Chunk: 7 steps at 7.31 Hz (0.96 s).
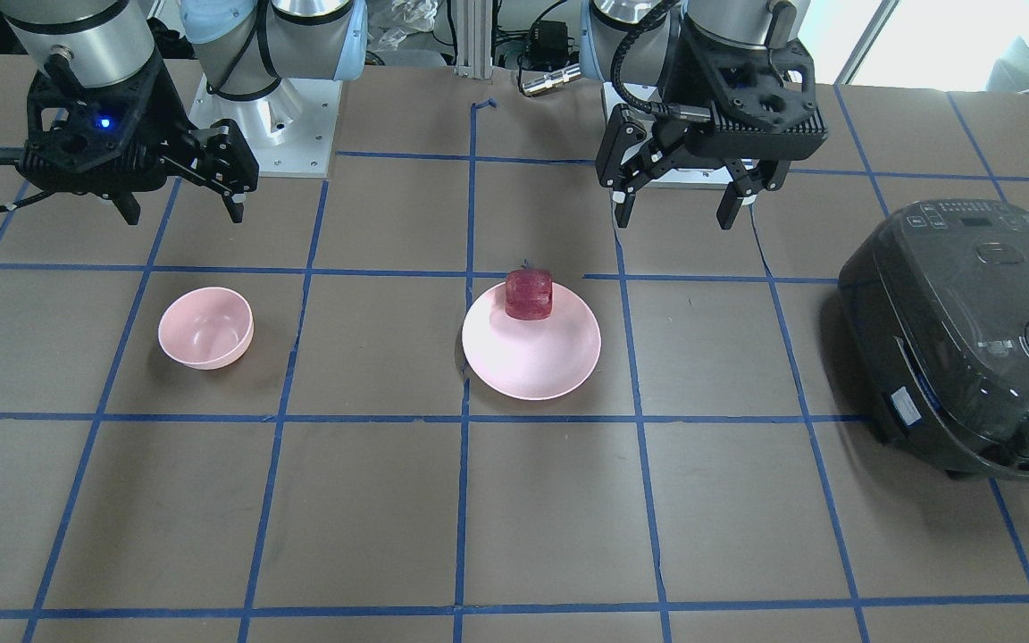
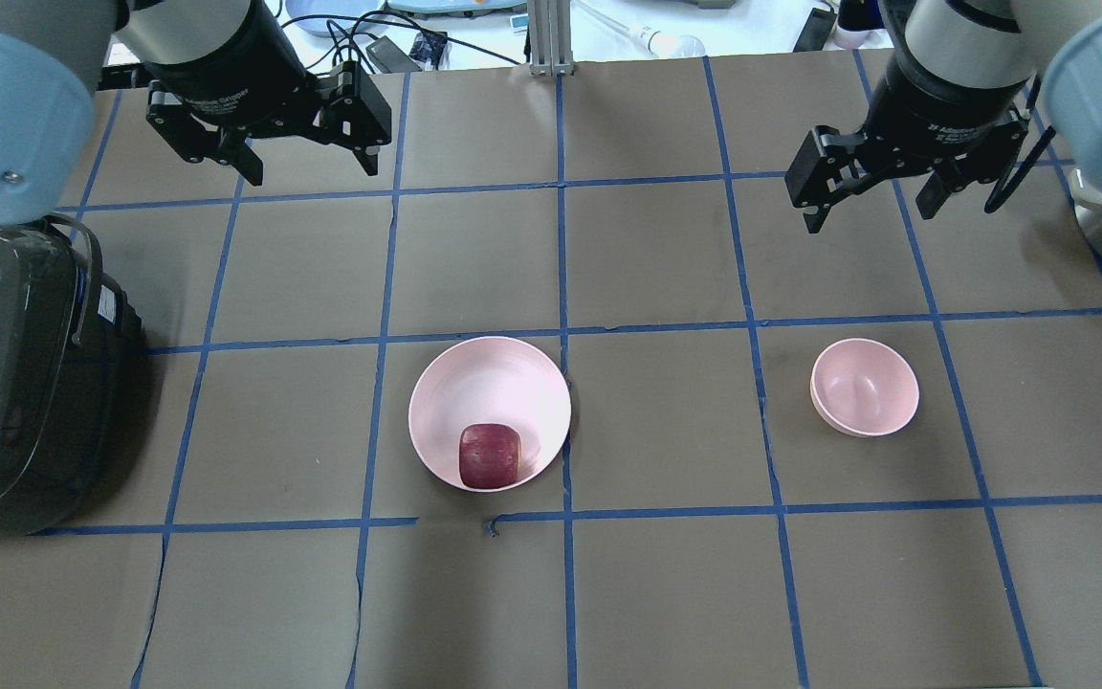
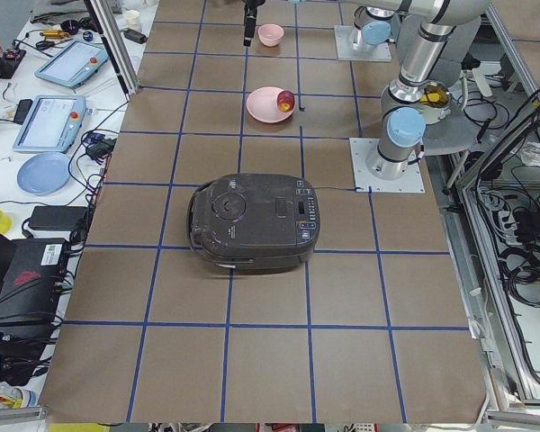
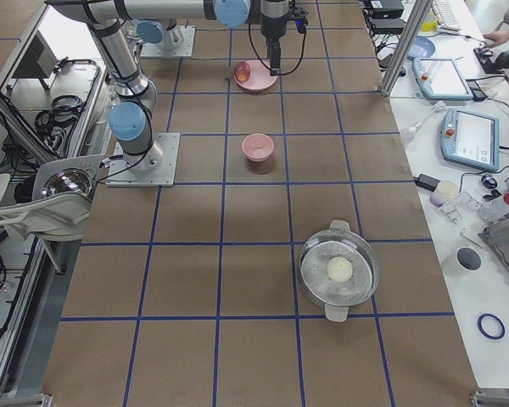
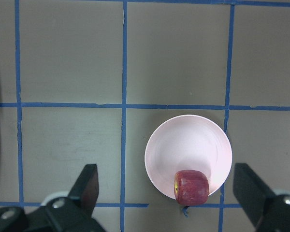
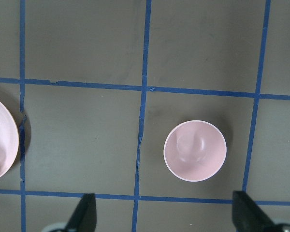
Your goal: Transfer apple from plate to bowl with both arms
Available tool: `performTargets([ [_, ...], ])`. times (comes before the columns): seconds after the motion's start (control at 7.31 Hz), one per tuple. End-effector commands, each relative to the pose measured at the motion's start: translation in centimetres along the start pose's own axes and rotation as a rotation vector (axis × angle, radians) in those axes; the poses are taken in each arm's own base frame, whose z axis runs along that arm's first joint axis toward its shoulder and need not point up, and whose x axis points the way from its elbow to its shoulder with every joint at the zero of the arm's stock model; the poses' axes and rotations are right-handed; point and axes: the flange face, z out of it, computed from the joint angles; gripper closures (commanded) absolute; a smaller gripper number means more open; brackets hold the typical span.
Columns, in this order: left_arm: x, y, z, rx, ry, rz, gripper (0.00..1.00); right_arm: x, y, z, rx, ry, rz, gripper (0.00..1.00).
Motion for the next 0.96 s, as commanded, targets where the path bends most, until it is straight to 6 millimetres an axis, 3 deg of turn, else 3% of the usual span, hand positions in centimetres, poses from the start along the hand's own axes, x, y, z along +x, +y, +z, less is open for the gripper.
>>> performTargets([
  [0.0, -0.01, 0.08, 0.00, -0.002, 0.000, 0.000, 0.00, 0.00, -0.04, 0.09, -0.003, 0.000, 0.001, 0.00],
  [0.82, 0.01, 0.55, -0.07, -0.008, 0.001, 0.002, 0.00, 0.09, -0.03, 0.11, -0.005, 0.001, 0.001, 0.00],
])
